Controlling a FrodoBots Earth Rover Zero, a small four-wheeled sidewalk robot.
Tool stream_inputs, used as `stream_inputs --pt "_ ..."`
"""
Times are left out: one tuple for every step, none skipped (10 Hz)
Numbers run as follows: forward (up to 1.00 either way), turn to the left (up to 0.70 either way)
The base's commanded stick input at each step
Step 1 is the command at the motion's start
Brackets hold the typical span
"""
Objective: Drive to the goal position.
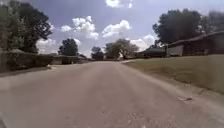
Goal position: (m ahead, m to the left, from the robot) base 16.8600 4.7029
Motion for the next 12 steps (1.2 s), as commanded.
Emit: stream_inputs --pt "0.70 0.00" --pt "0.70 0.00" --pt "0.70 0.00" --pt "0.70 0.00" --pt "0.70 0.00" --pt "0.70 0.00" --pt "0.70 0.00" --pt "0.70 0.00" --pt "0.70 0.00" --pt "0.70 0.00" --pt "0.70 -0.35" --pt "0.70 -0.35"
